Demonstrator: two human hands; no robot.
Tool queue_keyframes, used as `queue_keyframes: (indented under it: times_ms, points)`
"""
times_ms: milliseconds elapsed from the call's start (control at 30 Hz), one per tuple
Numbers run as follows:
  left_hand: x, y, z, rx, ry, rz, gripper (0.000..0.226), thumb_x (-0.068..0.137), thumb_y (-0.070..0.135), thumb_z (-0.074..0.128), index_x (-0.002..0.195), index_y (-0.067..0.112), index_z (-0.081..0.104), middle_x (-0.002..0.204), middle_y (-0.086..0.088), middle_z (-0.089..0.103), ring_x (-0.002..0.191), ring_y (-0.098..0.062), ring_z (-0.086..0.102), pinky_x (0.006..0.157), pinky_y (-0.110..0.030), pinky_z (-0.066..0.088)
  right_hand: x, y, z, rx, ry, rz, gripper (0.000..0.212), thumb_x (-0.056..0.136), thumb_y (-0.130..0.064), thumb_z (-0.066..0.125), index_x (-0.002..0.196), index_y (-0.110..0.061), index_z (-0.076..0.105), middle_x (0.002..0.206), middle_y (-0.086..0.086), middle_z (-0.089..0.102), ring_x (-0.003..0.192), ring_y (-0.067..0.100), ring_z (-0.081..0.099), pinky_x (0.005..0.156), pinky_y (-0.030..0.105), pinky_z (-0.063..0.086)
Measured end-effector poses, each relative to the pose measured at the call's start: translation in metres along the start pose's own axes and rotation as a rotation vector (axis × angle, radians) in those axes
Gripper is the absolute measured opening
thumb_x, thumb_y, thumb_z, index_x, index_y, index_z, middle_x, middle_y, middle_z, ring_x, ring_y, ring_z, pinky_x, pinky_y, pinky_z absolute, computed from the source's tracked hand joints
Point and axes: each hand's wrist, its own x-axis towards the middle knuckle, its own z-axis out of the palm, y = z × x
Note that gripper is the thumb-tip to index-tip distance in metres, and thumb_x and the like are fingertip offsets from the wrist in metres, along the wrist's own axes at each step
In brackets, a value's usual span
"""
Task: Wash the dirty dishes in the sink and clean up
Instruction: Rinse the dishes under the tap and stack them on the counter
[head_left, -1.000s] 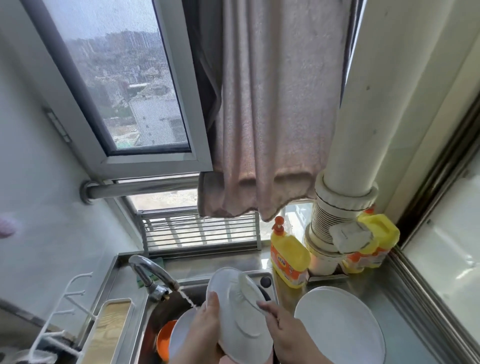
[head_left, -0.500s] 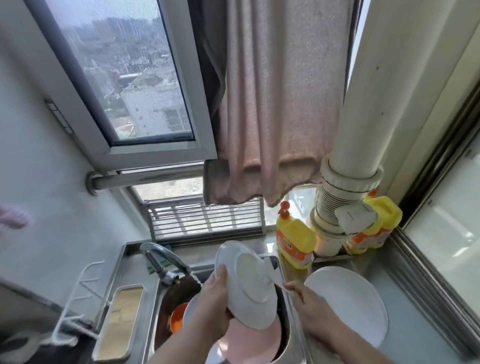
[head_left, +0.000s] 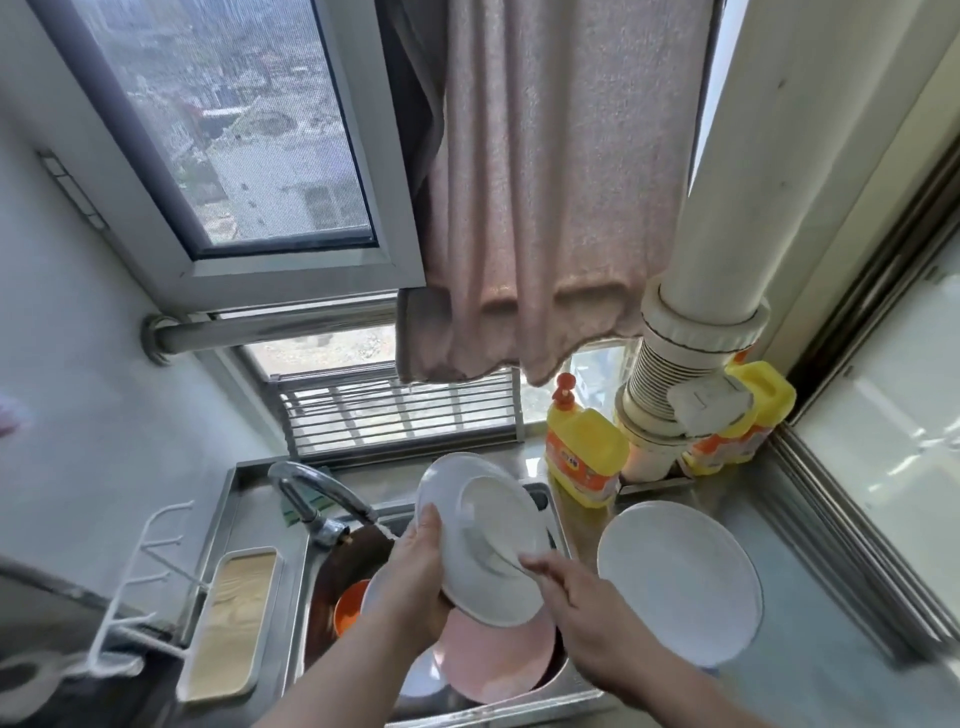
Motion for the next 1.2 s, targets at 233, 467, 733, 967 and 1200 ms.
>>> queue_keyframes:
  times_ms: [233, 467, 733, 967, 1200]
  points:
    - [-0.001, 0.008, -0.014, -0.035, -0.009, 0.042, 0.045, 0.106, 0.049, 0.047, 0.138, 0.020, 0.058, 0.112, -0.013, 0.079, 0.093, -0.033, 0.078, 0.066, -0.046, 0.062, 0.013, 0.032, -0.015, -0.109, 0.045, 0.086, 0.027, 0.109, -0.042, 0.040, 0.125, -0.057, 0.055, 0.129, -0.021, 0.067, 0.118, 0.009, 0.063, 0.099, 0.029, 0.047]
    - [-0.016, -0.003, 0.000, 0.189, -0.019, 0.012, 0.049, 0.100, 0.064, 0.040, 0.127, 0.032, 0.065, 0.106, -0.003, 0.081, 0.098, -0.029, 0.077, 0.081, -0.052, 0.064, -0.005, -0.011, -0.007, -0.060, 0.050, -0.087, 0.027, 0.109, -0.044, 0.045, 0.125, -0.059, 0.060, 0.119, -0.046, 0.061, 0.116, -0.019, 0.054, 0.102, 0.012, 0.043]
    - [-0.018, -0.008, -0.010, 0.423, -0.064, 0.122, 0.056, 0.091, 0.071, 0.039, 0.120, 0.032, 0.067, 0.104, 0.004, 0.079, 0.105, -0.023, 0.073, 0.086, -0.044, 0.062, 0.035, -0.024, -0.016, -0.112, 0.115, -0.018, 0.033, 0.108, -0.044, 0.040, 0.137, -0.046, 0.057, 0.133, -0.017, 0.066, 0.123, 0.010, 0.060, 0.102, 0.031, 0.046]
    - [0.014, 0.022, -0.014, -0.074, 0.152, -0.061, 0.050, 0.108, 0.052, 0.043, 0.149, 0.025, 0.047, 0.125, -0.014, 0.067, 0.108, -0.041, 0.068, 0.076, -0.057, 0.062, -0.025, 0.004, 0.038, -0.327, 0.001, -0.022, 0.045, 0.099, -0.052, 0.036, 0.131, -0.083, 0.028, 0.118, -0.010, 0.074, 0.109, 0.017, 0.069, 0.090, 0.036, 0.054]
    - [0.011, 0.023, -0.014, -0.188, 0.075, -0.096, 0.046, 0.110, 0.045, 0.043, 0.147, 0.017, 0.049, 0.122, -0.017, 0.072, 0.107, -0.039, 0.070, 0.077, -0.051, 0.061, -0.014, 0.065, 0.000, -0.267, 0.205, 0.124, 0.034, 0.107, -0.045, 0.042, 0.133, -0.066, 0.047, 0.119, -0.020, 0.074, 0.109, 0.012, 0.070, 0.094, 0.034, 0.054]
